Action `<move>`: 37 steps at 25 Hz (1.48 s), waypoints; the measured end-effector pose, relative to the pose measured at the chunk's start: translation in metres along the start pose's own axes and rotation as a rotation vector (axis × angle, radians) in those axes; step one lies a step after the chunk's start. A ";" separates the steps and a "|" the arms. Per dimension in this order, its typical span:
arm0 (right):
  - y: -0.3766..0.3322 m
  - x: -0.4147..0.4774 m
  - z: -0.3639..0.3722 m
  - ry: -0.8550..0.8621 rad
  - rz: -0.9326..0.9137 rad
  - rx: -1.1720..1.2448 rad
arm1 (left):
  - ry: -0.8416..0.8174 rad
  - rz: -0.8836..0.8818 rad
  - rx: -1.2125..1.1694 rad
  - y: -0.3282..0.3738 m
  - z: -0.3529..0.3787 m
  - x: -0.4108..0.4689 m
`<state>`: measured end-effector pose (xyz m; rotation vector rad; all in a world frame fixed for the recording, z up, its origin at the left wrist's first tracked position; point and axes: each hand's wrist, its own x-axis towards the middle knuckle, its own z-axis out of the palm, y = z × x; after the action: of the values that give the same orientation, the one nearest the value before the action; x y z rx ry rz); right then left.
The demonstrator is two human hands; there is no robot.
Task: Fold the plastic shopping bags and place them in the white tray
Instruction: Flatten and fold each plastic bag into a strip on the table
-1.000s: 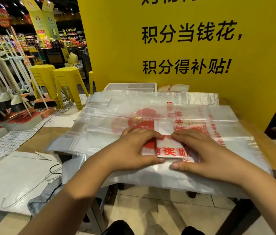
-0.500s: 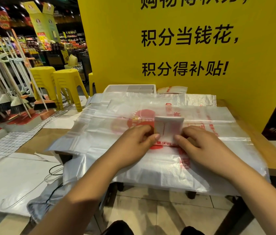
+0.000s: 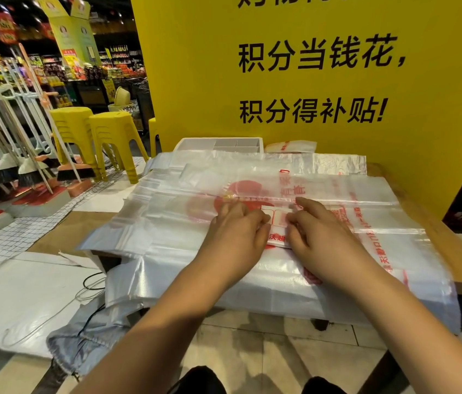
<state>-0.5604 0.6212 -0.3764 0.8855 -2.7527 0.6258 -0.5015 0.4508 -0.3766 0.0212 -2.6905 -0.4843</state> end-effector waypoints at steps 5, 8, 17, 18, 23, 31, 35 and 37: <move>0.008 0.000 -0.006 0.081 -0.016 0.166 | -0.220 0.006 0.020 -0.006 -0.013 0.001; 0.008 -0.007 -0.009 0.193 -0.023 0.296 | -0.065 0.011 -0.032 -0.011 -0.017 0.004; 0.012 0.006 -0.002 -0.122 -0.205 0.152 | -0.099 -0.006 -0.102 -0.007 -0.011 0.003; 0.012 0.007 -0.001 -0.162 -0.211 0.130 | -0.119 -0.003 -0.090 -0.008 -0.010 0.003; 0.019 0.009 -0.010 -0.307 -0.150 0.072 | -0.344 0.026 0.010 -0.016 -0.018 0.004; 0.040 0.021 -0.013 -0.342 -0.100 0.046 | -0.492 0.033 0.034 -0.025 -0.021 0.007; 0.034 0.017 -0.011 -0.248 -0.114 0.137 | -0.350 -0.033 -0.002 -0.024 -0.020 0.002; 0.030 0.011 -0.011 -0.199 -0.135 0.164 | -0.213 -0.043 -0.015 -0.022 -0.020 -0.006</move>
<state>-0.5866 0.6427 -0.3734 1.2207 -2.8122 0.7862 -0.4895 0.4242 -0.3690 0.0240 -2.8997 -0.5478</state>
